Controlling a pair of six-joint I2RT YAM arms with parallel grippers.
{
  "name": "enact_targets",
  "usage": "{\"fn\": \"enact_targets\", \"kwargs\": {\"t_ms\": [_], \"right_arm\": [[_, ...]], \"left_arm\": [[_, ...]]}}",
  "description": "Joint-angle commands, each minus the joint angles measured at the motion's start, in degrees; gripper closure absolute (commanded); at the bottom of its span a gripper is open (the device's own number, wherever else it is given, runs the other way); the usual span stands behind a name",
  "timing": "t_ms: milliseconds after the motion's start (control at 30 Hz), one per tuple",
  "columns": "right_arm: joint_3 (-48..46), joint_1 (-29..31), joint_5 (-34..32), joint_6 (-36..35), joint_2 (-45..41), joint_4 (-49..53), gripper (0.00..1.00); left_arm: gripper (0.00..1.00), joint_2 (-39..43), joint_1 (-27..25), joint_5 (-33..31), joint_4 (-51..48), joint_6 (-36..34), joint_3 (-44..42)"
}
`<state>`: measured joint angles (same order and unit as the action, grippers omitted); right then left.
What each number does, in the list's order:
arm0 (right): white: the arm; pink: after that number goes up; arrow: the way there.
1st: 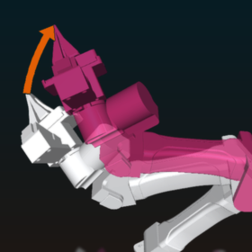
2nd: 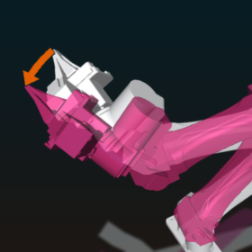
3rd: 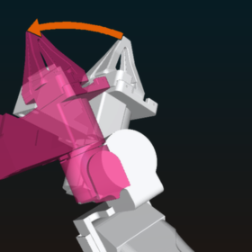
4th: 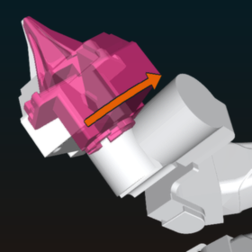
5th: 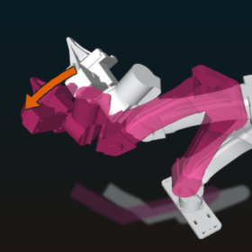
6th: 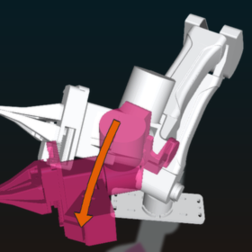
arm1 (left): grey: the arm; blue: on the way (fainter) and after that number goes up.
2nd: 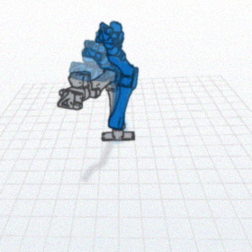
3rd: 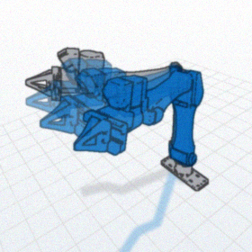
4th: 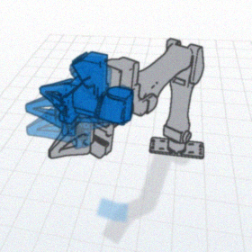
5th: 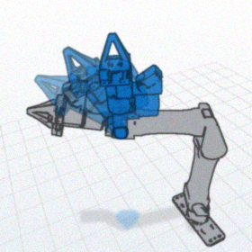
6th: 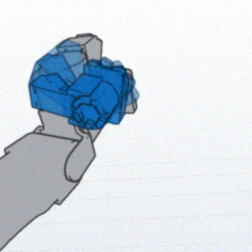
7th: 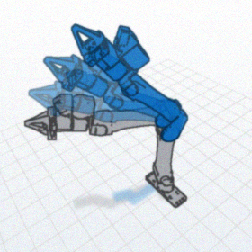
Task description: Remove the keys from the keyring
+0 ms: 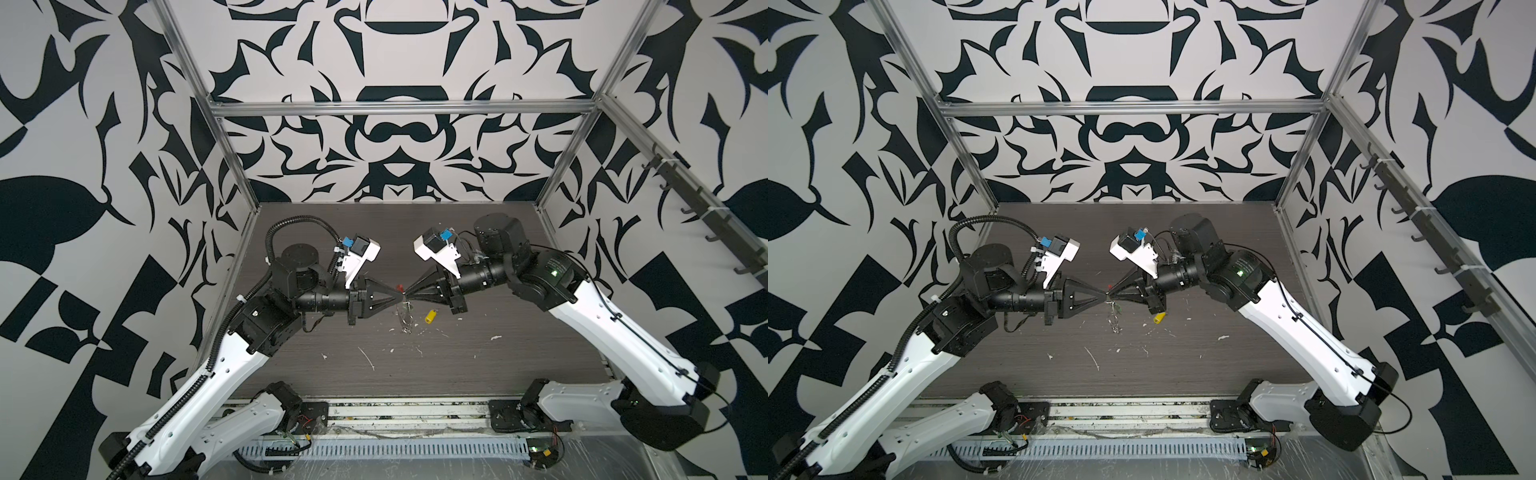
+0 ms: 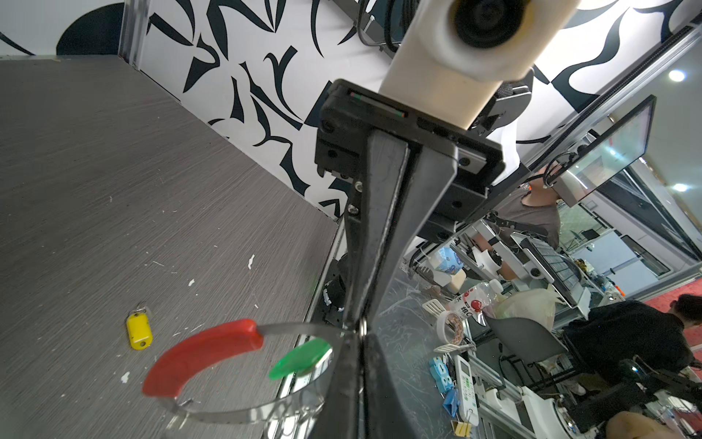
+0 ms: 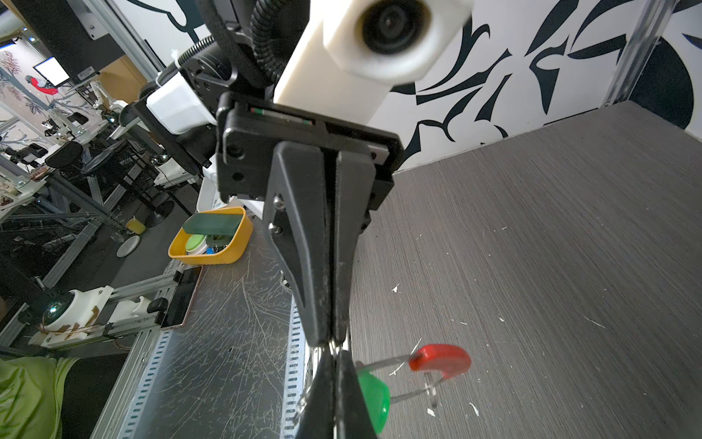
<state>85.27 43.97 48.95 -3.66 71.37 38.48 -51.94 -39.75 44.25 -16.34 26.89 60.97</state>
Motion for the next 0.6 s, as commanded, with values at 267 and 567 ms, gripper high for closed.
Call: {"fn": "enact_targets", "kwargs": {"t_ms": [267,567], "right_arm": [[2.59,-0.11,0.27,-0.03,0.69,-2.31,1.0],[-0.15,-0.11,-4.49,5.29,-1.57,-8.56,0.79]], "left_arm": [[0.92,-0.4,-0.07,-0.37,-1.76,-0.62,2.44],[1.0,0.33,-0.07,-3.92,-0.44,-0.79,1.54]]}}
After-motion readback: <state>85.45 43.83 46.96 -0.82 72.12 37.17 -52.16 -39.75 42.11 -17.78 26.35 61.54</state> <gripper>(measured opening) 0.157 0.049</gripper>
